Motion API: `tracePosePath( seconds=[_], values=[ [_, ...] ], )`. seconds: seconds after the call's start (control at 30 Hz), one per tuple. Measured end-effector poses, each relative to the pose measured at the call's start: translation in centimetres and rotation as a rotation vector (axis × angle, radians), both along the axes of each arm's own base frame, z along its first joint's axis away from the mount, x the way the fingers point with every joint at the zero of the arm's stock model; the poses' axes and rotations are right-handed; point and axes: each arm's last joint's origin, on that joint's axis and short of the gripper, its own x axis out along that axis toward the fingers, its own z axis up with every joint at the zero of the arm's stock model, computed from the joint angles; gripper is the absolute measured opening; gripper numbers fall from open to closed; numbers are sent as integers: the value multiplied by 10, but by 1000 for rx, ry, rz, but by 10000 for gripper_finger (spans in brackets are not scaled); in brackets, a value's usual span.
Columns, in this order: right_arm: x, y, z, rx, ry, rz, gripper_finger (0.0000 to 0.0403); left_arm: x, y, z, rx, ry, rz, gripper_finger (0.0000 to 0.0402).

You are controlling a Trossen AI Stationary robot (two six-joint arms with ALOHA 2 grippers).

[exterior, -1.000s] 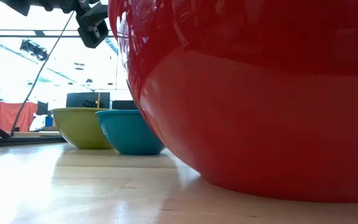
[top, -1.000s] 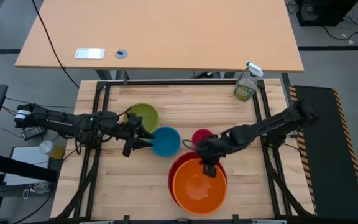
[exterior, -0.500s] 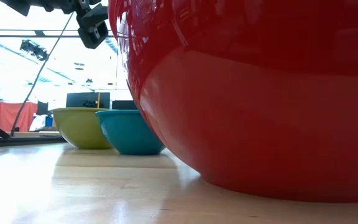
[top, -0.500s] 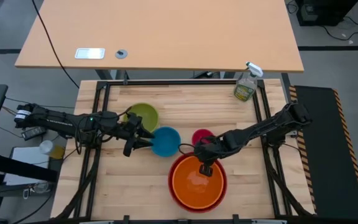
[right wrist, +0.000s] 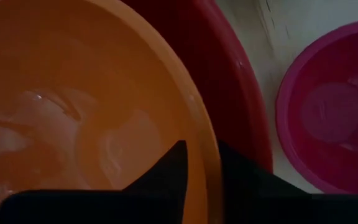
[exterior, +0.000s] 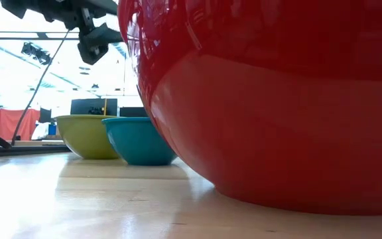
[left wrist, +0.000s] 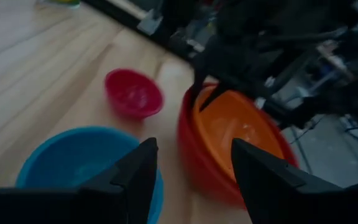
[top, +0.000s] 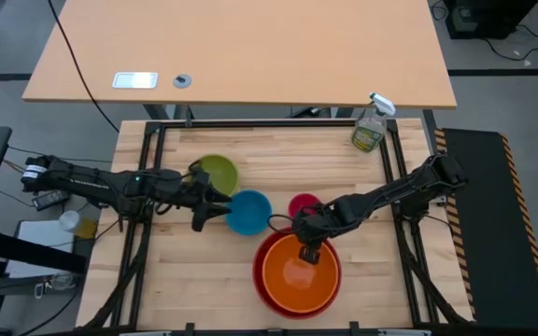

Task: Nest bowls inside each other
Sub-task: Stack the orange bowl on top of the large red bowl, then stack the green bowl on top of the orange bowl

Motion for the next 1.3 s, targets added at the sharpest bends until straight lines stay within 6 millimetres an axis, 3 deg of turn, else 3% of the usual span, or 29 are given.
tracePosePath(
  seconds=[0.2,0.53,0.77,1.03,1.3],
  values=[
    [1,-8,4,85,18,-56,129,-3,1,-8,-11,89,20,208],
    [7,-17,36,52,-18,-72,155,-4,4,-9,14,95,114,208],
    [6,-30,60,2,16,-71,163,-10,10,-10,68,227,268,208],
    [11,-48,77,-28,-14,-84,175,-36,44,9,116,556,495,208],
    [14,-70,77,30,-6,-61,178,-49,79,-5,32,673,420,208]
  ],
)
